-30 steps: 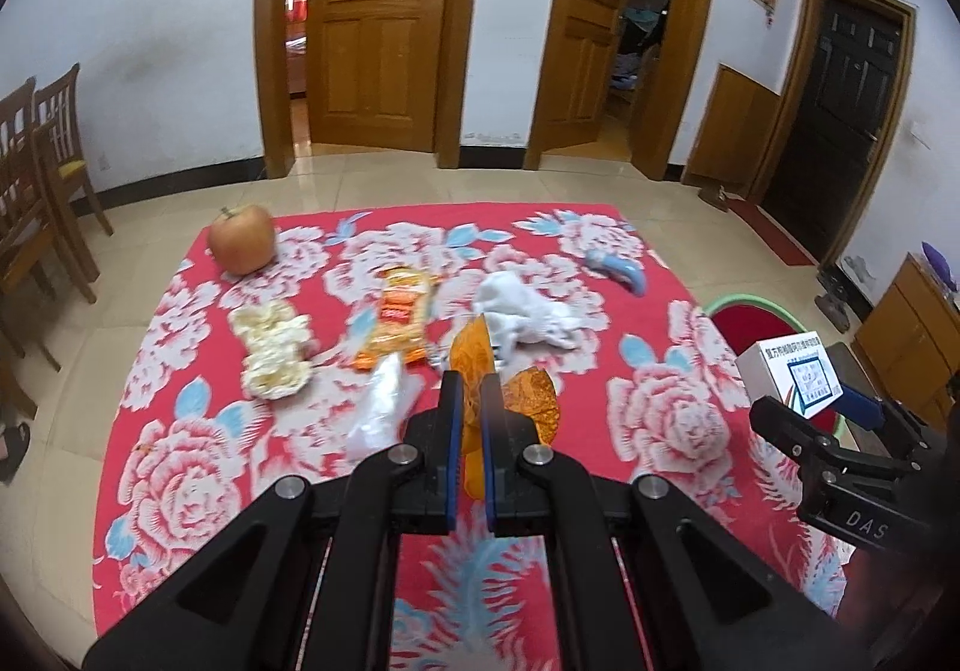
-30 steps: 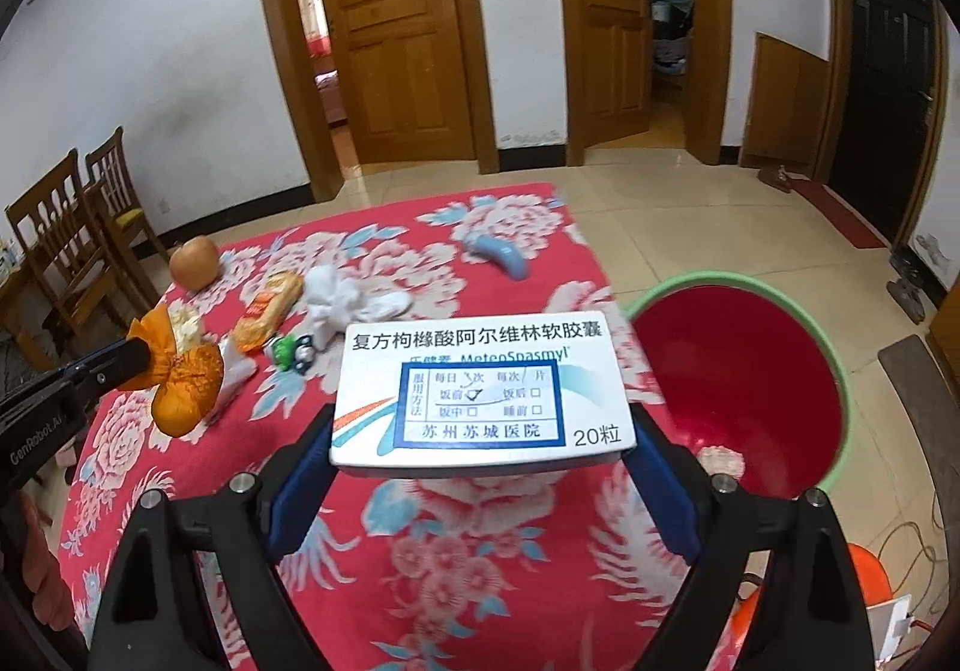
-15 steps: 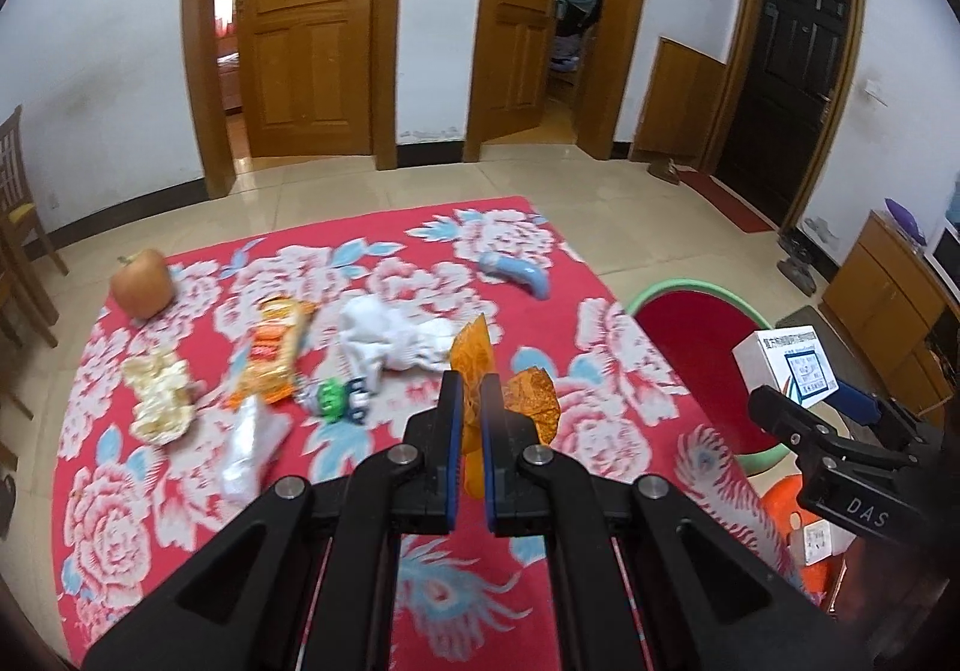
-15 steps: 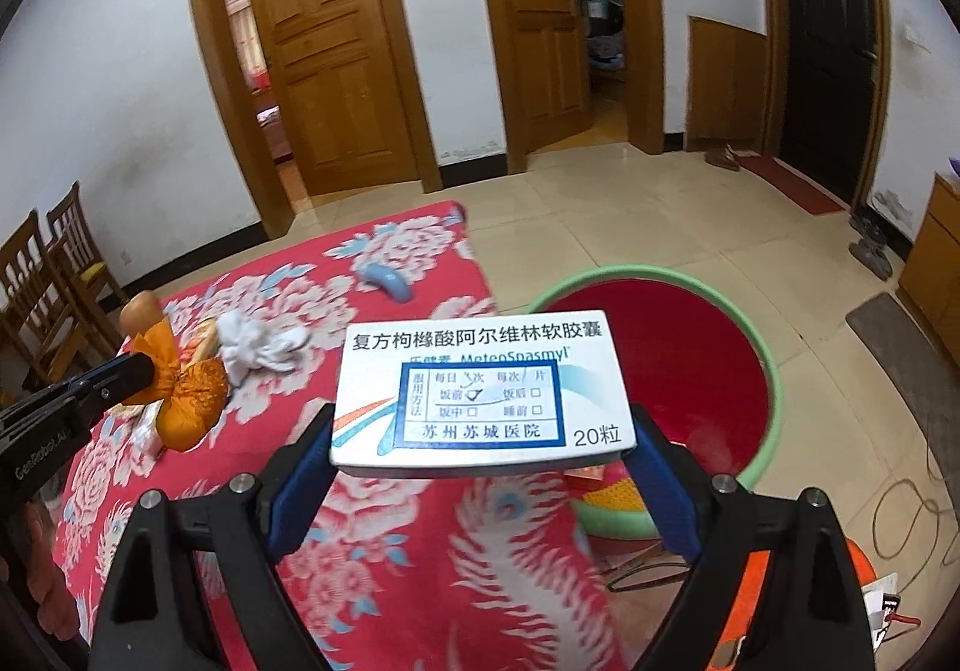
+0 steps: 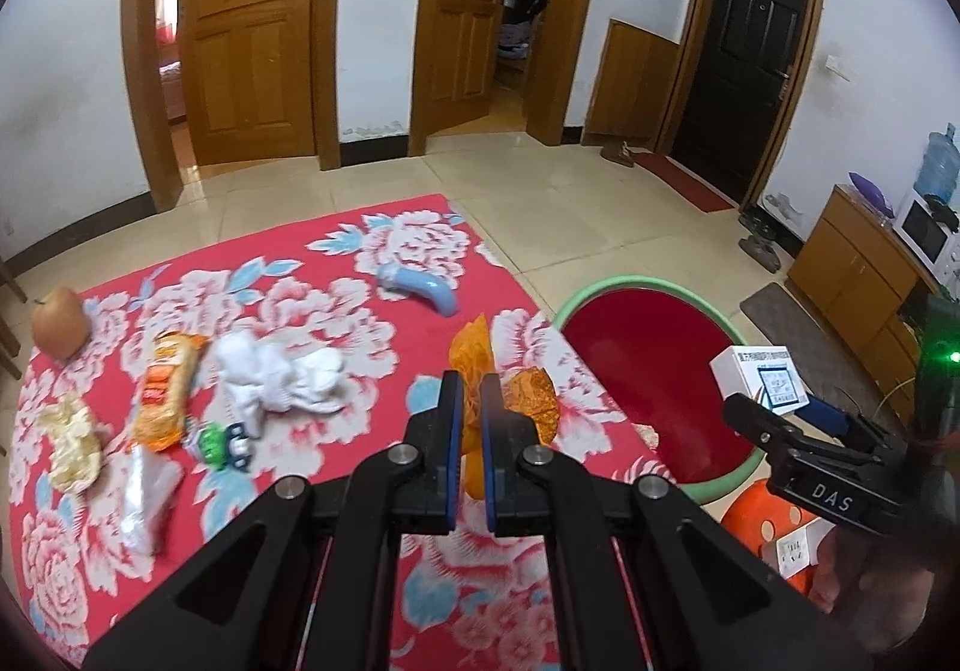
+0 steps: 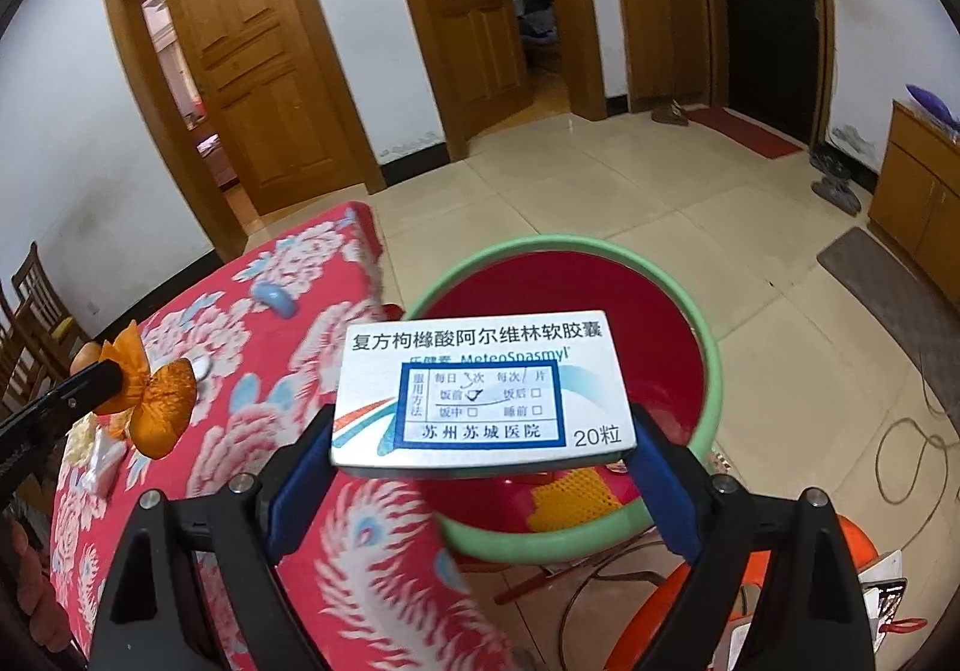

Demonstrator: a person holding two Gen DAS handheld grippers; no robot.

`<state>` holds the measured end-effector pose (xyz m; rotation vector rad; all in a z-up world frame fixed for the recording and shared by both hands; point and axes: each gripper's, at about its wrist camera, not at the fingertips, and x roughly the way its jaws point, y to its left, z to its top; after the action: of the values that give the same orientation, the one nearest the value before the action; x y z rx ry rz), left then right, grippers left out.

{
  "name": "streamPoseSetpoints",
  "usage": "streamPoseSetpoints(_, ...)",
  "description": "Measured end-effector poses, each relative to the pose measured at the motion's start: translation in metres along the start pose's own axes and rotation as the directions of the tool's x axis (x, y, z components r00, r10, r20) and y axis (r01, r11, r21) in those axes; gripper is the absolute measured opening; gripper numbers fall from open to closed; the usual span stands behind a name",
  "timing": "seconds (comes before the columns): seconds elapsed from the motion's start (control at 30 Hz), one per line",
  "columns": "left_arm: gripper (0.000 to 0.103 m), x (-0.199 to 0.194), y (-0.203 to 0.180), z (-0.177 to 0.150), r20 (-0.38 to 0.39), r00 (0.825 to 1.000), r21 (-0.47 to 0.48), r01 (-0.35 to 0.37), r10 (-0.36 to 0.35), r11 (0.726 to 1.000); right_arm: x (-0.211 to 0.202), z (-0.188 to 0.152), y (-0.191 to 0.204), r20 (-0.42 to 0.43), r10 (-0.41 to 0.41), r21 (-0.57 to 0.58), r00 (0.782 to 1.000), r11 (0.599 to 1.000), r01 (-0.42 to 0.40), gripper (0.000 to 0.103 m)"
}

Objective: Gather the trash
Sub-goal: 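Open both grippers to drop the box and mesh bag into the bin, then move both open tools back over the table toward the remaining trash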

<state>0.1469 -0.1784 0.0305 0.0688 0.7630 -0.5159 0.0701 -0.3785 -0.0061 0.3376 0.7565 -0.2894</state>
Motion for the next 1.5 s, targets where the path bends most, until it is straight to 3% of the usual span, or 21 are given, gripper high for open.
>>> streamPoseSetpoints(0.23,0.004,0.022,-0.017,0.005,-0.027,0.999,0.031,0.023,-0.023,0.999,0.017,0.001,-0.017,-0.032,0.019,0.048,0.999,0.999,-0.018,0.094)
streamPoseSetpoints(0.5,0.004,0.038,-0.031,0.009,-0.043,0.998,0.054,0.042,-0.040,0.998,0.017,0.001,-0.027,-0.014,0.028,0.069,1.000,0.997,-0.027,0.099)
streamPoseSetpoints(1.0,0.004,0.070,-0.089,0.014,-0.056,0.987,0.101,0.154,-0.149,0.983,-0.012,-0.001,-0.061,0.043,-0.079,0.168,0.996,0.983,0.071,0.099)
streamPoseSetpoints(1.07,0.012,0.074,-0.094,0.014,-0.064,0.984,0.099,0.173,-0.167,0.980,-0.014,-0.003,-0.066,0.045,-0.082,0.179,0.996,0.981,0.073,0.099)
streamPoseSetpoints(1.17,0.040,0.077,-0.097,0.013,-0.064,0.983,0.084,0.177,-0.172,0.981,-0.017,-0.005,-0.073,0.049,-0.084,0.193,0.995,0.978,0.073,0.099)
streamPoseSetpoints(1.5,0.052,0.067,-0.083,0.013,-0.040,0.992,0.058,0.120,-0.117,0.991,-0.022,-0.004,-0.074,0.057,-0.069,0.205,0.996,0.977,0.056,0.099)
